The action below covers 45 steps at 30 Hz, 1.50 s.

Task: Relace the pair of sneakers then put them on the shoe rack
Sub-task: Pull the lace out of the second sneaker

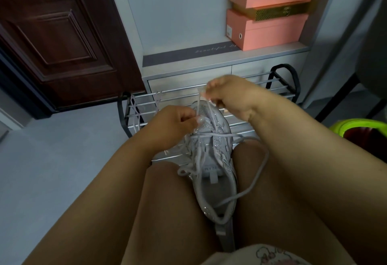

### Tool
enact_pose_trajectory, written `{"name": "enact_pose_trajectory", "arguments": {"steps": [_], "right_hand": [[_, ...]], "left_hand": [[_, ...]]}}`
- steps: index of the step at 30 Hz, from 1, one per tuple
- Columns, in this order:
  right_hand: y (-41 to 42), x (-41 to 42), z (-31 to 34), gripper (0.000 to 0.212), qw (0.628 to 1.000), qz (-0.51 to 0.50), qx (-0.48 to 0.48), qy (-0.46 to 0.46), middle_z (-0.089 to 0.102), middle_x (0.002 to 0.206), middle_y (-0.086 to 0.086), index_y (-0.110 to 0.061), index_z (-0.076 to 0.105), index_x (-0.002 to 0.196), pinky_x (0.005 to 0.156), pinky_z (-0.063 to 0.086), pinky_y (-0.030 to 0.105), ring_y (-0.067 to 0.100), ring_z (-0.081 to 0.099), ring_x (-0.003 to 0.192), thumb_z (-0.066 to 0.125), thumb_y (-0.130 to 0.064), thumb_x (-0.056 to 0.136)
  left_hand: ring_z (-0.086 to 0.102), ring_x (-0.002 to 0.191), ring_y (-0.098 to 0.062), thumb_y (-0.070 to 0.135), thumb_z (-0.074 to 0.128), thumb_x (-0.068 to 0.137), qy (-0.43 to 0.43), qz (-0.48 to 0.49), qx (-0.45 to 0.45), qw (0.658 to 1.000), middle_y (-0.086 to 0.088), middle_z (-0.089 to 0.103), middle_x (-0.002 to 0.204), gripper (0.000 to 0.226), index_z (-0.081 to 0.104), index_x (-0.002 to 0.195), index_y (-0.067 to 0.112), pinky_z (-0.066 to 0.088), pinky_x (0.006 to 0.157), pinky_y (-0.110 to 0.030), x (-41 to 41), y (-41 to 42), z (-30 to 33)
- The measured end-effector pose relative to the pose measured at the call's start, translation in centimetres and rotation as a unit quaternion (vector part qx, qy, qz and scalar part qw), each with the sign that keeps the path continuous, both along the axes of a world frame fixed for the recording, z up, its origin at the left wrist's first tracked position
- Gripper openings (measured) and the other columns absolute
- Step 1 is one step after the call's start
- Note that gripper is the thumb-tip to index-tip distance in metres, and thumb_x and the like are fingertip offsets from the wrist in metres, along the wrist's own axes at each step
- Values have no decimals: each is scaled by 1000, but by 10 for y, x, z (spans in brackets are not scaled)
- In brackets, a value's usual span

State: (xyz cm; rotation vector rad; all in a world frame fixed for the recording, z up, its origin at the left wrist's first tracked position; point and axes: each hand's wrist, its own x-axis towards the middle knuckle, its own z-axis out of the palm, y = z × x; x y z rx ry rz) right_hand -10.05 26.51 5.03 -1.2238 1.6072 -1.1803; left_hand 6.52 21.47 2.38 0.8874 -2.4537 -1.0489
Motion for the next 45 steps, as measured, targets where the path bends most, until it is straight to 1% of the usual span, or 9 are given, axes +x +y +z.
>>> {"name": "enact_pose_trajectory", "arguments": {"steps": [3, 7, 11, 17, 27, 31, 34, 39, 45], "right_hand": [[-14, -3, 16, 27, 991, -28, -50, -123, 39, 56, 0, -13, 50, 66, 46, 29, 20, 9, 35, 50, 58, -11, 91], [-19, 2, 23, 22, 991, 6, -41, -131, 41, 55, 4, -11, 51, 71, 41, 30, 23, 12, 33, 41, 59, -16, 91], [-10, -8, 9, 15, 981, -17, -64, -184, 46, 61, 2, -12, 57, 77, 40, 31, 18, 9, 37, 50, 59, -15, 91], [4, 7, -17, 21, 994, 89, 30, 58, 37, 53, 4, -9, 60, 76, 44, 27, 21, 13, 31, 45, 60, -24, 92], [-15, -12, 23, 27, 972, -68, -70, -216, 42, 54, -1, -7, 59, 75, 31, 19, 14, 6, 36, 37, 50, -19, 97], [-18, -7, 9, 25, 967, -53, -45, -247, 45, 58, 0, -7, 61, 81, 29, 21, 15, 6, 37, 40, 51, -24, 96], [-4, -9, -7, 26, 979, 5, 14, -202, 43, 60, 2, -5, 59, 84, 30, 19, 15, 7, 35, 40, 57, -30, 92], [13, 13, -21, 22, 995, 79, 42, -33, 38, 45, -4, -11, 65, 75, 39, 20, 20, 7, 27, 35, 56, -21, 93], [0, -5, -6, 26, 959, -29, -58, -275, 42, 45, -1, -2, 57, 72, 28, 17, 11, 5, 29, 29, 49, -10, 96]], "left_hand": [[39, 51, -14, 36, 54, 93, 46, 3, -6, 999, -12, 47, 64, 37, 66, 78, 5, 34, 47, -19, -12, -4, 9], [44, 47, -6, 26, 56, 94, 98, 21, 63, 993, 10, 52, 50, 28, 68, 76, 10, 40, 51, -18, -27, -6, 20], [37, 40, -4, 20, 54, 95, 155, 55, 151, 975, 7, 49, 47, 25, 69, 76, 14, 34, 44, -17, -29, -12, 19], [32, 38, -6, 16, 51, 96, 280, 101, 229, 927, -1, 40, 55, 28, 65, 74, 9, 27, 36, -16, -46, -33, 55], [26, 45, -11, 33, 48, 98, 83, -14, 226, 970, 7, 33, 48, 31, 68, 89, 12, 29, 46, -20, -30, -11, 13], [30, 40, -9, 20, 49, 98, 139, 34, 234, 962, 4, 37, 47, 27, 68, 81, 12, 29, 45, -19, -37, -8, 11], [28, 34, -4, 15, 48, 97, 242, 97, 295, 919, 4, 38, 48, 25, 63, 78, 10, 23, 35, -13, -38, -27, 31], [32, 34, -7, 22, 48, 98, 197, 79, 259, 942, 1, 40, 50, 28, 66, 81, 9, 29, 35, -13, -42, -23, 37], [22, 44, -10, 50, 37, 97, 108, 2, 286, 952, 2, 32, 56, 51, 61, 86, 6, 23, 43, -20, -27, -12, 8]]}}
